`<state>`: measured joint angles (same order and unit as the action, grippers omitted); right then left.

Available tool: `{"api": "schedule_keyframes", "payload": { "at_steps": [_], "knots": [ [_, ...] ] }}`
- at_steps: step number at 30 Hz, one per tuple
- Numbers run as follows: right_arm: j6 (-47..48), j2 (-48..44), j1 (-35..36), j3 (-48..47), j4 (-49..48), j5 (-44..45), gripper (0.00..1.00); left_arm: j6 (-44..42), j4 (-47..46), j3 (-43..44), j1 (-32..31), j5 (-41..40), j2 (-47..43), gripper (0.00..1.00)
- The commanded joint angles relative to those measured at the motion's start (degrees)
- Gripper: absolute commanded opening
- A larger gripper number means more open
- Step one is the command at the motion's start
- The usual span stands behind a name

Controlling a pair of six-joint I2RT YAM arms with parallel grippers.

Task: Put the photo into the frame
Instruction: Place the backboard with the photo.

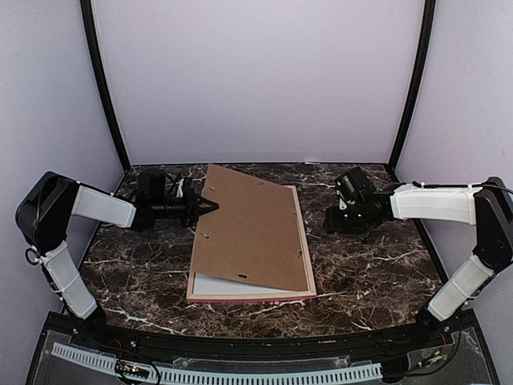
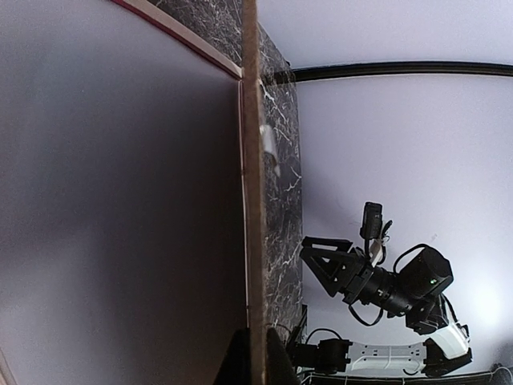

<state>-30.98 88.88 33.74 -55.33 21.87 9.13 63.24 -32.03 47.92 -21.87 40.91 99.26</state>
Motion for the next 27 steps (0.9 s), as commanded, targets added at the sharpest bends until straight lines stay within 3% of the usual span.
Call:
{"api": "schedule_keyframes", "payload": {
  "at_steps": [1,11,20,27],
  "knots": [
    [0.7,0.3,-0.3,0.5,-1.7,0.0,0.61,-1.0,-0.8,2.3,-0.5,1.8,-0.8,0.00],
    [1.0,1.1,-0.3,0.0,-1.9,-0.5,0.66,-1.5,0.0,2.1,-0.9,0.9,0.0,0.00],
    [1.5,2.4,-0.3,-0.9,-3.0,-2.1,0.67,-1.6,0.2,1.2,-1.6,0.2,1.0,0.12],
    [4.1,5.0,-0.3,-3.4,-5.7,-5.8,0.71,-2.8,1.7,1.1,-1.9,-0.4,1.7,0.29]
  ]
}}
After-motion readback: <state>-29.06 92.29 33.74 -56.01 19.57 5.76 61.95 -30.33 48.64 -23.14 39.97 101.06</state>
